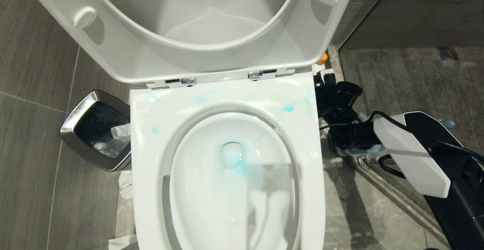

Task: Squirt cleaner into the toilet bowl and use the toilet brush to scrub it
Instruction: Place the cleaning agent on the floor

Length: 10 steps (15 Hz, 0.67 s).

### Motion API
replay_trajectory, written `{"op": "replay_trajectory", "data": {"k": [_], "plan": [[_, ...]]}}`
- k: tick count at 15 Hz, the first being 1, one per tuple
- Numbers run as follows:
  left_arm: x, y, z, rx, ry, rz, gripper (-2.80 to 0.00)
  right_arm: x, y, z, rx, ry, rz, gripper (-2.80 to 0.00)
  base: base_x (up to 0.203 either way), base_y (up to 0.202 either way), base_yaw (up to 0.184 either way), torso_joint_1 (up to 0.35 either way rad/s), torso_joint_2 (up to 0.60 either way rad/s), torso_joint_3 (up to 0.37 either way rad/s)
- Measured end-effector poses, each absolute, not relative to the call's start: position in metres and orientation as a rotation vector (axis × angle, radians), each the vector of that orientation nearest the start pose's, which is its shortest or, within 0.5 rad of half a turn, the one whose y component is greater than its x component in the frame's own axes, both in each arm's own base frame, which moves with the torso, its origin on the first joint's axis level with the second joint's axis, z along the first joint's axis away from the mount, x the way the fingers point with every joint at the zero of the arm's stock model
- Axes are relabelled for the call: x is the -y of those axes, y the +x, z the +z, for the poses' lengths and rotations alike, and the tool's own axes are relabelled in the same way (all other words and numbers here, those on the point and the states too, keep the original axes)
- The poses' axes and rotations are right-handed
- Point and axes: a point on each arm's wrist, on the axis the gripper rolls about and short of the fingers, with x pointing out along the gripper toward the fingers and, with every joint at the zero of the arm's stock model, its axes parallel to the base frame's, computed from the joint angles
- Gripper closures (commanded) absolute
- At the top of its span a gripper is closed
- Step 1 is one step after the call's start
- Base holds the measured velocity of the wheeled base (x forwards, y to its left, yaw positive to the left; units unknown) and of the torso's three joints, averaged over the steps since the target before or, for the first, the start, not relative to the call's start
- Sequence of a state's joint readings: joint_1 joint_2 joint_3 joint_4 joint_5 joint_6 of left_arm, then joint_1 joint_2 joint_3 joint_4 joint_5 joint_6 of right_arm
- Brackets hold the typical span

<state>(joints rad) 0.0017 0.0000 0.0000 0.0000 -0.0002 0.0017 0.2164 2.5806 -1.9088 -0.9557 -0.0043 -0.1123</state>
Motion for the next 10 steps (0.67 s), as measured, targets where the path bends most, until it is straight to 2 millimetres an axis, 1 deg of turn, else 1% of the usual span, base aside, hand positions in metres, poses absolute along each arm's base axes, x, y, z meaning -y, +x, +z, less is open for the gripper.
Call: {"op": "replay_trajectory", "data": {"k": [10], "plan": [[0.0,-0.023,0.075,0.0,0.002,0.001,0.0,-0.116,0.53,0.115,0.262,-0.083,0.186,0.0,0.0,0.0,0.0,0.0,0.0,0.0]]}}
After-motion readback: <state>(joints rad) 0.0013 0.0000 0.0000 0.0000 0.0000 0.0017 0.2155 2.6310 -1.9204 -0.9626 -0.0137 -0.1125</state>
